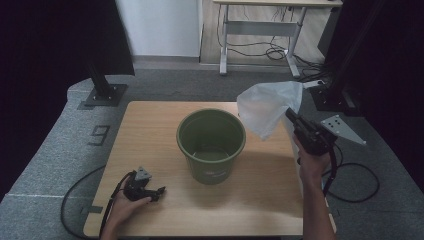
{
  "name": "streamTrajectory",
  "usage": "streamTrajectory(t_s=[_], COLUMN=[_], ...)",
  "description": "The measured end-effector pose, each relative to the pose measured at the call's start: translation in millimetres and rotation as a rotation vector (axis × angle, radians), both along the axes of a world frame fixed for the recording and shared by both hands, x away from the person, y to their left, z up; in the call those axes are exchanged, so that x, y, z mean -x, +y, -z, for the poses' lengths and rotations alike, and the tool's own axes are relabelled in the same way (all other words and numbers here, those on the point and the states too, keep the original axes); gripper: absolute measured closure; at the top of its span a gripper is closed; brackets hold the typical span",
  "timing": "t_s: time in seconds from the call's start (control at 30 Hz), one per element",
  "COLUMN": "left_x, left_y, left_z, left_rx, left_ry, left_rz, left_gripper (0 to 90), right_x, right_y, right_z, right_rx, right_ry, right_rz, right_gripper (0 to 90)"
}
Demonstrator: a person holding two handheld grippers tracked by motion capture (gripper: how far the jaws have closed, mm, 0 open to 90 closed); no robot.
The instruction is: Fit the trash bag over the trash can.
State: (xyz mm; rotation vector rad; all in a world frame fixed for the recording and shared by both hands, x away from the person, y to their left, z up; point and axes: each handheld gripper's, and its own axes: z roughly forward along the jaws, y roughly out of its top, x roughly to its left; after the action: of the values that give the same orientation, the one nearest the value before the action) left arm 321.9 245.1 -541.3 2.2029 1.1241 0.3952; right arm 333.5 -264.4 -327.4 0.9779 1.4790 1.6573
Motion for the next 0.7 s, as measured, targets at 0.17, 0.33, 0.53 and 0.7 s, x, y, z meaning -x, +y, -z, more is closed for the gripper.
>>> streamTrajectory(t_s=[0.17, 0.33, 0.53, 0.7], left_x=[-0.1, -0.1, -0.1, 0.0], left_y=[0.2, 0.3, 0.3, 0.4], left_z=[0.1, 0.1, 0.1, 0.1], left_rx=[0.001, 0.001, 0.001, 0.001], left_ry=[0.0, 0.0, 0.0, 0.0], left_rz=[0.002, 0.003, 0.004, 0.004], left_gripper=[19.2, 19.2, 19.2, 19.2], right_x=[2.6, 2.6, 2.8, 2.2], right_y=[17.9, 36.2, 55.1, 71.7], right_z=[0.0, 3.8, 9.8, 15.6], right_rx=[0.019, 0.046, 0.072, 0.112], right_ry=[-0.003, 0.003, 0.013, 0.023], right_rz=[-0.05, -0.086, -0.126, -0.159], right_gripper=[88.8, 88.8, 88.8, 88.8])
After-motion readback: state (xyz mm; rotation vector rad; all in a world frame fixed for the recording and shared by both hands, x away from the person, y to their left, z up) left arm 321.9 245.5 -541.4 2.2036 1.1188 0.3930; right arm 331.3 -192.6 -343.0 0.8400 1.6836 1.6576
